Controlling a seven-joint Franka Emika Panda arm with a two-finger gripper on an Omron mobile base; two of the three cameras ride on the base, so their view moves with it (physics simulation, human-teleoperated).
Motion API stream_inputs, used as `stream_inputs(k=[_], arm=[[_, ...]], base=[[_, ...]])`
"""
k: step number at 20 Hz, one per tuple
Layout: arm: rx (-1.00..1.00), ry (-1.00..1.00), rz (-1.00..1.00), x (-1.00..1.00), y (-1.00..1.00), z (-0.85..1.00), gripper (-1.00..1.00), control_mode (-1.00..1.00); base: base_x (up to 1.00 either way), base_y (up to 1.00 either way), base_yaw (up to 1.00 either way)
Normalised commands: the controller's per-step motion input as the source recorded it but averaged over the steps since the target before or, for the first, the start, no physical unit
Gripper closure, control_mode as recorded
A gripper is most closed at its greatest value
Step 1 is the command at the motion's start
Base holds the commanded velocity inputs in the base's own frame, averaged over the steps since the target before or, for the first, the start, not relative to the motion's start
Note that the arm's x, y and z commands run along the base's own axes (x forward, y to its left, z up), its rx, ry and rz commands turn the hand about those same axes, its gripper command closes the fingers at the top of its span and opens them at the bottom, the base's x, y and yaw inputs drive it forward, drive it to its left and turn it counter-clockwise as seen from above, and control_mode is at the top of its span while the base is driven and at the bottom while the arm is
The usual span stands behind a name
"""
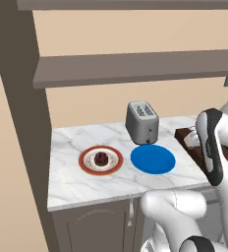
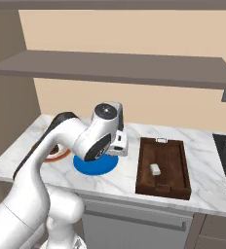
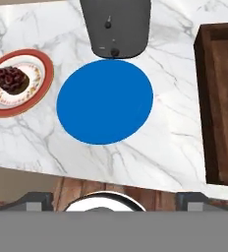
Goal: Move the dessert items from the plates to the tray.
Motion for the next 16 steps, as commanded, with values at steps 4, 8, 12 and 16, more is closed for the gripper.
stream_inputs(k=[4, 8, 12, 16], arm=[[0.06, -0.13, -0.1, -0.82, 1.0, 0.6, -1.0, -1.0], [0.08, -0.07, -0.11, -0.37, 1.0, 0.16, -1.0, -1.0], [0.01, -0.03, -0.09, -0.01, 1.0, 0.01, -1.0, -1.0], [0.0, 0.0, -0.07, 0.31, 1.0, 0.13, -1.0, -1.0]], base=[[0.0, 0.0, 0.0], [0.0, 0.0, 0.0], [0.0, 0.0, 0.0], [0.0, 0.0, 0.0]])
